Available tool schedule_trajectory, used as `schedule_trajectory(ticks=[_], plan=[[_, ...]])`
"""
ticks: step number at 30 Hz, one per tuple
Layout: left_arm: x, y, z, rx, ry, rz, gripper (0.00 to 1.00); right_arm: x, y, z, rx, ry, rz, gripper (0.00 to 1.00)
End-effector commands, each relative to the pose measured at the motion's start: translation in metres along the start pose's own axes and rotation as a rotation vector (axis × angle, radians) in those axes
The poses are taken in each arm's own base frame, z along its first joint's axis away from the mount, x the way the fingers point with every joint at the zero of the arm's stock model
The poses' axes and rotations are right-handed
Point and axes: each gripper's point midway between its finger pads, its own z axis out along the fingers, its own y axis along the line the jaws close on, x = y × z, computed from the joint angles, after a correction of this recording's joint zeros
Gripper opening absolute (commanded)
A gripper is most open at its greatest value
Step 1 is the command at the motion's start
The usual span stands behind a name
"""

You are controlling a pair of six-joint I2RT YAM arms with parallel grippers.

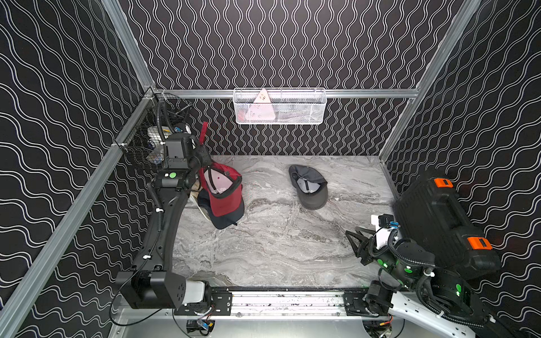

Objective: Open the adjustable buckle of the baseball cap
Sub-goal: Place the baseball cap on the baseball cap.

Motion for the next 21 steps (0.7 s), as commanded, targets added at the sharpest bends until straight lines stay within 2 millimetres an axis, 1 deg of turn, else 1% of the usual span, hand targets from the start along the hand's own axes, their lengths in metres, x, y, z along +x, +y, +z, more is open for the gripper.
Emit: schedule_trajectory(ticks=[1, 3, 4, 5, 7, 8, 9, 10, 11, 13, 14, 16, 18, 20, 21], plan=[[0.001, 0.013, 0.006, -0.069, -0.008, -0.010, 0.00, -0.003, 0.002, 0.000, -0.005, -0.010, 0.018, 0.47], [0.011, 0.018, 0.013, -0.092, 0.020, -0.010, 0.01, -0.001, 0.001, 0.001, -0.001, -0.003, 0.015, 0.47], [0.016, 0.018, 0.015, -0.090, 0.031, -0.011, 0.05, -0.002, 0.001, 0.001, -0.002, -0.003, 0.015, 0.47], [0.018, 0.018, 0.017, -0.085, 0.037, -0.012, 0.12, -0.002, 0.001, 0.001, -0.002, -0.003, 0.015, 0.47], [0.020, 0.016, 0.019, -0.071, 0.040, -0.016, 0.35, -0.002, 0.001, 0.001, -0.003, -0.006, 0.016, 0.47], [0.021, 0.013, 0.019, -0.059, 0.045, -0.013, 0.49, -0.002, 0.002, 0.001, -0.004, -0.007, 0.017, 0.47], [0.022, 0.011, 0.019, -0.052, 0.050, -0.014, 0.57, -0.002, 0.002, 0.001, -0.005, -0.007, 0.017, 0.47], [0.020, 0.007, 0.018, -0.046, 0.048, -0.009, 0.61, -0.002, 0.002, 0.001, -0.004, -0.005, 0.016, 0.47], [0.019, 0.002, 0.016, -0.046, 0.043, 0.006, 0.64, -0.001, 0.002, 0.002, -0.005, -0.004, 0.016, 0.47], [0.016, -0.008, 0.009, -0.051, 0.016, 0.049, 0.68, -0.001, 0.002, 0.003, -0.003, -0.003, 0.016, 0.47], [0.016, -0.021, 0.004, -0.032, 0.003, 0.079, 0.69, 0.000, 0.002, 0.003, -0.003, 0.000, 0.014, 0.47], [0.017, -0.040, -0.004, -0.011, -0.017, 0.128, 0.70, -0.001, 0.002, 0.003, -0.003, -0.001, 0.017, 0.47], [0.020, -0.065, -0.013, 0.038, -0.033, 0.188, 0.70, 0.000, 0.002, 0.004, -0.002, 0.000, 0.017, 0.47], [0.028, -0.098, -0.022, 0.115, -0.046, 0.263, 0.70, 0.000, 0.003, 0.003, -0.005, 0.000, 0.018, 0.47], [0.032, -0.108, -0.026, 0.132, -0.051, 0.284, 0.70, 0.000, 0.002, 0.003, -0.003, -0.002, 0.019, 0.47]])
